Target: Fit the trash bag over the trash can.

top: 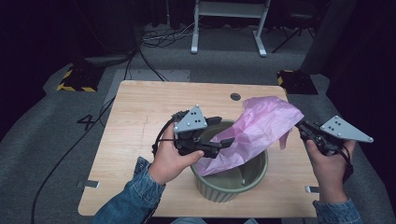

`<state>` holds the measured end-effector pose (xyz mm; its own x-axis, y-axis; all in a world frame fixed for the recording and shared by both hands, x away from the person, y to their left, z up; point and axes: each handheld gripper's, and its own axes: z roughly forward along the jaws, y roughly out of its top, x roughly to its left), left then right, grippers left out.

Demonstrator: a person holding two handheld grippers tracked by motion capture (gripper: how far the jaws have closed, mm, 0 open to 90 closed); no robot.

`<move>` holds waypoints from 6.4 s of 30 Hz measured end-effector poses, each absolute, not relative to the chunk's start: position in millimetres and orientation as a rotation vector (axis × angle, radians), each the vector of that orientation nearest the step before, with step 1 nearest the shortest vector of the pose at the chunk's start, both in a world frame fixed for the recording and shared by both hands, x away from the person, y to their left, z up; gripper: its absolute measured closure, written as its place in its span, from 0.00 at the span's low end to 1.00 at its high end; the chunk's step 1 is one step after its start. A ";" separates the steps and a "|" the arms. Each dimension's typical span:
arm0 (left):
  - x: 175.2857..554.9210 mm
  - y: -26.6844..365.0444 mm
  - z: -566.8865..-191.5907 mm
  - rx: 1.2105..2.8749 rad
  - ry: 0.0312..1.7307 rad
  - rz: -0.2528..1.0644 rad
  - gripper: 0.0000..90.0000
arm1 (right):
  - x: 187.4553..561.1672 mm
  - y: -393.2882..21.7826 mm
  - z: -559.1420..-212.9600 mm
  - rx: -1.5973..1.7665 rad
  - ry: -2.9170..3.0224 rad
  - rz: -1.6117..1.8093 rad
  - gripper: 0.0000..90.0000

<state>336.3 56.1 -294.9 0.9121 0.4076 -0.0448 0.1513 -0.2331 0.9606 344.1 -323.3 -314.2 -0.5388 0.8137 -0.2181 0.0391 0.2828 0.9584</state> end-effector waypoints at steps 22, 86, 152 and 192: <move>338.0 68.7 -295.4 1.794 0.435 0.264 0.32 | 325.7 -241.3 -297.4 0.462 1.936 1.299 0.96; 327.3 57.4 -303.6 1.935 0.325 0.232 0.69 | 311.1 -266.1 -316.9 0.606 2.038 1.245 1.00; 320.2 60.0 -288.9 1.837 0.315 0.285 0.89 | 308.1 -218.1 -297.1 0.377 2.094 1.333 1.00; 321.8 90.1 -287.8 1.779 0.401 0.318 1.00 | 289.2 -250.9 -285.9 0.444 2.115 1.430 0.70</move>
<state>321.8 90.1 -287.8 0.9023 0.4311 0.0027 0.1008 -0.2171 0.9709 289.2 -250.9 -285.9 -0.7978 0.5477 -0.2519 -0.0298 0.3816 0.9239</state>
